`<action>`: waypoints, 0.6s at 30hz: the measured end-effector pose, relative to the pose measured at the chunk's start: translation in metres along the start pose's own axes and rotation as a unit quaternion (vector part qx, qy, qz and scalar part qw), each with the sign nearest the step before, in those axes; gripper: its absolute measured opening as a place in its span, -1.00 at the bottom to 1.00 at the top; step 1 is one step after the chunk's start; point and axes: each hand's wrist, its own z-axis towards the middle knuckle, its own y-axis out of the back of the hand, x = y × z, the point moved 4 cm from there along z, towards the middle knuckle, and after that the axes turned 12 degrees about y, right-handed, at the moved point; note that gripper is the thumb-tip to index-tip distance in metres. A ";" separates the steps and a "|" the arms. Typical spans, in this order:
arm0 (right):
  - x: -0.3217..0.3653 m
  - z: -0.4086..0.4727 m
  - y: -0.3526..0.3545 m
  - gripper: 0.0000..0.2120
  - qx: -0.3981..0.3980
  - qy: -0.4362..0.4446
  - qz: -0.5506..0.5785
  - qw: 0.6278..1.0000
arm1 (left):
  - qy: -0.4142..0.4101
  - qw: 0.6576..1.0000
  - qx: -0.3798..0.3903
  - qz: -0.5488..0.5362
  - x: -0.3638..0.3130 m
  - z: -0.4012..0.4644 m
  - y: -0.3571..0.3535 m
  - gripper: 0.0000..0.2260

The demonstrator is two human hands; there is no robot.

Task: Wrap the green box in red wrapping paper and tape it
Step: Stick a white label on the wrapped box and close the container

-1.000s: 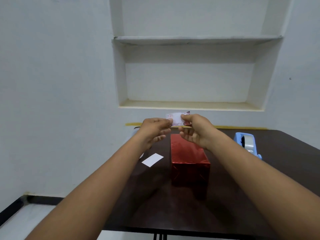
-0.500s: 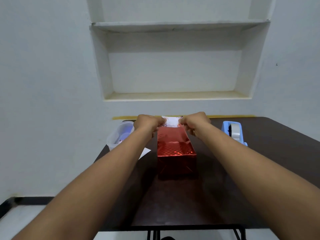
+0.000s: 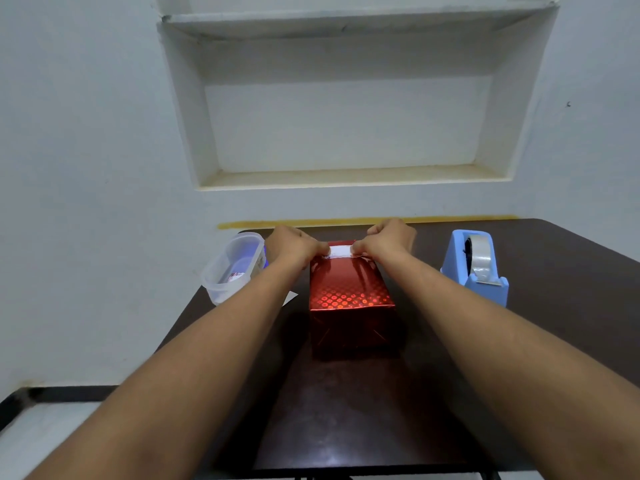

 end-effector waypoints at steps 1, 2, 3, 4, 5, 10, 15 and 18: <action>-0.001 0.000 0.000 -0.71 -0.009 0.005 0.003 1.000 | -0.004 1.000 0.002 -0.003 0.001 0.002 -0.001 -0.79; -0.002 0.001 0.000 -0.74 -0.016 0.011 0.007 1.000 | -0.005 1.000 0.006 -0.008 0.002 0.002 -0.001 -0.79; -0.003 0.003 0.000 -0.77 -0.020 0.012 0.009 1.000 | -0.001 1.000 0.018 -0.014 0.004 0.003 -0.001 -0.82; -0.004 0.004 0.000 -0.81 -0.020 0.016 0.008 1.000 | 0.009 0.999 0.035 -0.025 0.006 0.004 -0.002 -0.87; -0.005 0.005 -0.001 -0.84 -0.016 0.016 0.002 1.000 | 0.020 0.998 0.046 -0.037 0.008 0.006 -0.003 -0.91; -0.005 0.005 -0.016 -0.78 0.033 -0.005 0.024 0.999 | -0.003 0.999 0.039 -0.035 0.010 0.009 -0.012 -0.82; -0.014 0.008 -0.014 -0.82 -0.002 -0.016 0.039 0.999 | -0.035 0.999 -0.010 -0.012 0.016 0.012 -0.019 -0.94; -0.013 0.008 -0.014 -0.75 0.011 -0.013 0.032 0.999 | -0.028 0.999 0.003 -0.026 0.016 0.010 -0.021 -0.86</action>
